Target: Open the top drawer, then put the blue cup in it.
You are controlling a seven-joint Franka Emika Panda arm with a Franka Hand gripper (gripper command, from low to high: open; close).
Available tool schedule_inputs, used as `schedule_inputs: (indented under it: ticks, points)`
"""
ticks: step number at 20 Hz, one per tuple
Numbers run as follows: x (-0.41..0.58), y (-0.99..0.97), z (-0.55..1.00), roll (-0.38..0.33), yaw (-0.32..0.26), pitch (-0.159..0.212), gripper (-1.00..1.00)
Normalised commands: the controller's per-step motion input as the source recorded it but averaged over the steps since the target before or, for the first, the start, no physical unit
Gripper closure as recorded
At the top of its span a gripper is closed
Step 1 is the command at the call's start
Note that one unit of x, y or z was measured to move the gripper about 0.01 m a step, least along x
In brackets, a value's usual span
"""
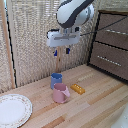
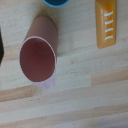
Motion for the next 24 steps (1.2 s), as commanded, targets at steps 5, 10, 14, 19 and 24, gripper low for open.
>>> schedule_inputs:
  ticks: [5, 10, 14, 19, 24]
  points:
    - [-0.397, 0.21, 0.03, -0.099, 0.105, -0.008, -1.00]
    - [-0.431, 0.02, 0.23, -0.202, 0.169, -0.027, -1.00]
    - [-0.381, -0.15, 0.21, -0.308, 0.186, -0.074, -1.00]
    - [-0.295, -0.20, 0.04, -0.357, 0.170, -0.095, -1.00]
    - [-0.219, -0.21, -0.01, -0.375, 0.136, -0.060, -1.00]
